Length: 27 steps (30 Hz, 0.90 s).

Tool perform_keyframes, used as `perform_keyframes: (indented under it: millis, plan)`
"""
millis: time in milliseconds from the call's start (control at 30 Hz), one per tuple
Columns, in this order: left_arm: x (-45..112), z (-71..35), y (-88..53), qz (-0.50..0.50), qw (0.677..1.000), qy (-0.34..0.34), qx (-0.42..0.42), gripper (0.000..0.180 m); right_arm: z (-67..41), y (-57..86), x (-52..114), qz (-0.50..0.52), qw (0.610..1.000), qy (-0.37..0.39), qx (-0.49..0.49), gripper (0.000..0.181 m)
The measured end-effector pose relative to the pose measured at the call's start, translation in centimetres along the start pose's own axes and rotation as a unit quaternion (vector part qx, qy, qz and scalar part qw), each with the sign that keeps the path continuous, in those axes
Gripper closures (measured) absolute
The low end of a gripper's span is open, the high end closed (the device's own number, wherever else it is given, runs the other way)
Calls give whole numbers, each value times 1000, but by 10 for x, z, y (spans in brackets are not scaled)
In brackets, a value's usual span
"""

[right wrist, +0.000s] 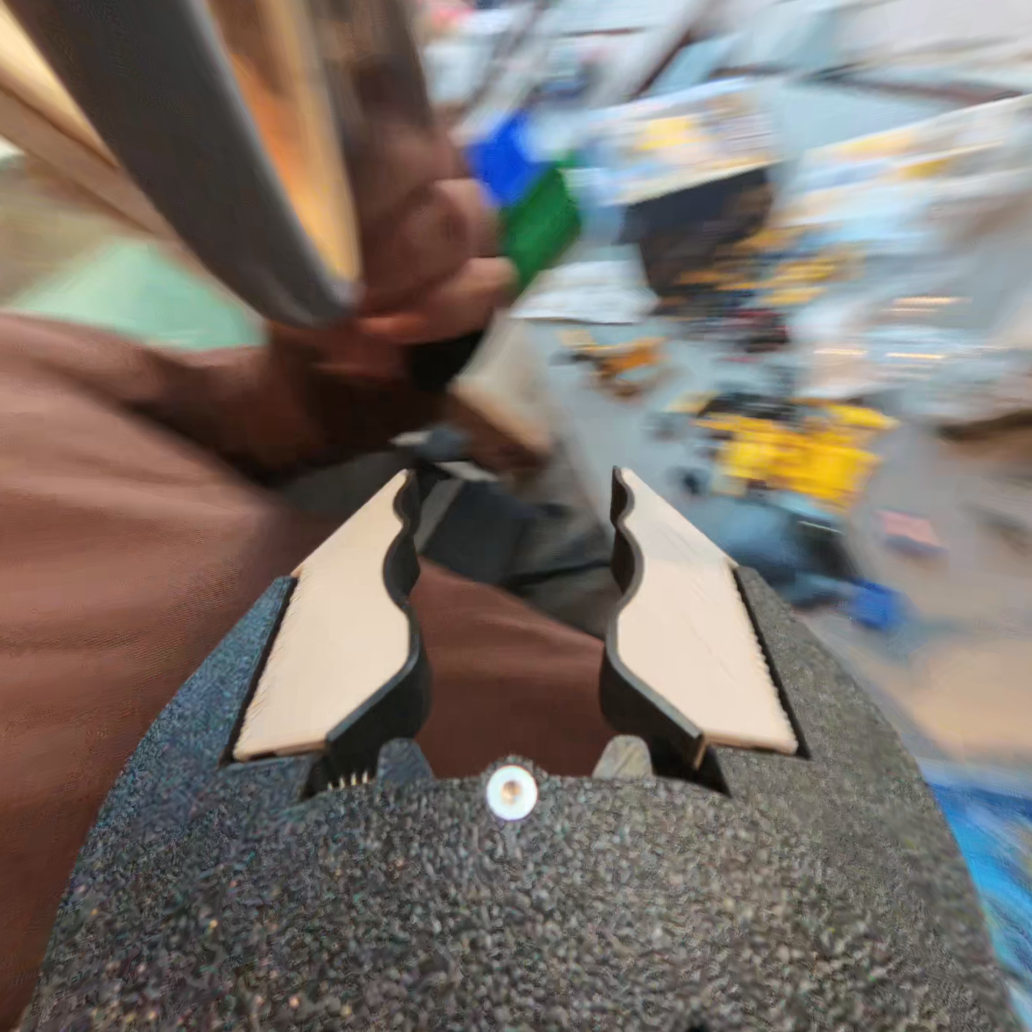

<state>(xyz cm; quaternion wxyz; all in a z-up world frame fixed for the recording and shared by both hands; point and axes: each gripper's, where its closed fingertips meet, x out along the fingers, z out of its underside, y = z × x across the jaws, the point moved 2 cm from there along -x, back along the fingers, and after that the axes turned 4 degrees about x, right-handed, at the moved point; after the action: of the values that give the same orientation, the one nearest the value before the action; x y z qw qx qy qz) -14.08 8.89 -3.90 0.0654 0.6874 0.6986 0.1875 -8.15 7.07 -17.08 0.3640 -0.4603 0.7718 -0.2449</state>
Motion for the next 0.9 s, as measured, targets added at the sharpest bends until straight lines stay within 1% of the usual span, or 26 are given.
perform_keyframes:
  millis: [33,67,100,167,200,300,500,767,900]
  plan:
    - [-1,2,-7,-21,1000,-5,-12,171,-2,28,-9,104,994,9,-16,115]
    - [-2,4,-14,-43,999,-12,-17,171,-3,51,-23,205,978,14,-38,118]
    - [-3,6,-20,-61,998,-18,-22,171,-4,70,-37,294,954,11,-62,117]
    - [-3,9,-27,-71,996,-17,-59,171,-3,88,-58,415,904,-9,-100,118]
    - [-2,10,-27,-65,994,-14,-89,171,-5,89,-61,443,889,-12,-113,118]
    - [3,18,-27,-56,987,-16,-151,171,-13,81,-59,456,877,-3,-153,118]
    - [12,34,-22,-39,979,-28,-198,171,-18,79,-64,492,851,-27,-182,118]
    - [23,43,-10,7,968,-34,-248,171,-7,79,-60,492,849,-46,-185,117]
    - [29,50,-9,13,966,-45,-253,171,-1,78,-62,495,848,-51,-183,117]
